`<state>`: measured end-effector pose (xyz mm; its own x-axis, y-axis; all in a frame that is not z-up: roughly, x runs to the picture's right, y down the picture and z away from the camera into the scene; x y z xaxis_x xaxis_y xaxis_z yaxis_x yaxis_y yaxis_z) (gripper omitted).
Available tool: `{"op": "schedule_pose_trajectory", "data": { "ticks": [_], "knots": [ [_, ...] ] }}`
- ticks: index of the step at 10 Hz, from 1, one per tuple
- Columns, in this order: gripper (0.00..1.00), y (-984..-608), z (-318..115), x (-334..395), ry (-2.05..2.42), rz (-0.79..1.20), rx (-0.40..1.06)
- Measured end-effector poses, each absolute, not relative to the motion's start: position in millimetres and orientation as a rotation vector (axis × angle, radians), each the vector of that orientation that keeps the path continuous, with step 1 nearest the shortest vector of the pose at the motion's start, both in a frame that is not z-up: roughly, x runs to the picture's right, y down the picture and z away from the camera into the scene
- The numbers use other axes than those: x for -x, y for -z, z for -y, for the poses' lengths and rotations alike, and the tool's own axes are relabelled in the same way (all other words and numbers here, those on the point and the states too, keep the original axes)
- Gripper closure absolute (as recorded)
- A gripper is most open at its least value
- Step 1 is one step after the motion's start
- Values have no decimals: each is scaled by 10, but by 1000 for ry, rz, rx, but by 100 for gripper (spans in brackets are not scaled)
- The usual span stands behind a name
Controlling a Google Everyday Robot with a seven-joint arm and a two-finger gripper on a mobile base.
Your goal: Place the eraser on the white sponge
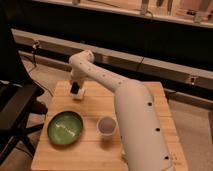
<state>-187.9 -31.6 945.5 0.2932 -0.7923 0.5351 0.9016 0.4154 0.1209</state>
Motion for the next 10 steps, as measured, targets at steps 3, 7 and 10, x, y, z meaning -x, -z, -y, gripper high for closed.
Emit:
{"op": "schedule_pose_trajectory", "data": {
  "ticks": [3,7,10],
  "knots": [
    [21,-9609,249,1934,1149,607,272],
    [30,-9744,135,1938,1132,593,354],
    [53,-9608,311,1875,1128,602,284]
  ]
}}
